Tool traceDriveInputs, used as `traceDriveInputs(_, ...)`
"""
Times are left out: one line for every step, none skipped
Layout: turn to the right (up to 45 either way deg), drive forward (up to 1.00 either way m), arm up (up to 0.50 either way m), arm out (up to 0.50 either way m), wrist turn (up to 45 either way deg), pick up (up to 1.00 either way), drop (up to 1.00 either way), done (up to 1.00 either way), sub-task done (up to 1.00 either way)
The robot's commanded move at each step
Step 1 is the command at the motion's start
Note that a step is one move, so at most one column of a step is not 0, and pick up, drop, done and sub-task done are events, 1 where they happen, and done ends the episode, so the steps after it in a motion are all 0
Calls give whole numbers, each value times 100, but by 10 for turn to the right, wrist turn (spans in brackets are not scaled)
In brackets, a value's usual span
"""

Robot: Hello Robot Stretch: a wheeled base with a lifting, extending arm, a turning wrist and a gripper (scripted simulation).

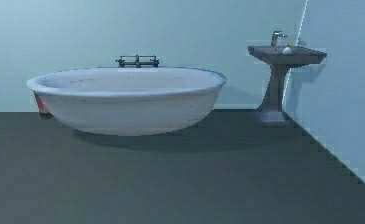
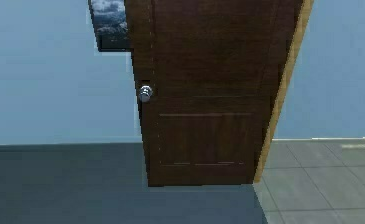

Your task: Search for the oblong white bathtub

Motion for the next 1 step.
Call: traceDriveInputs(-30,0,0,0,0,0,0,0,0)
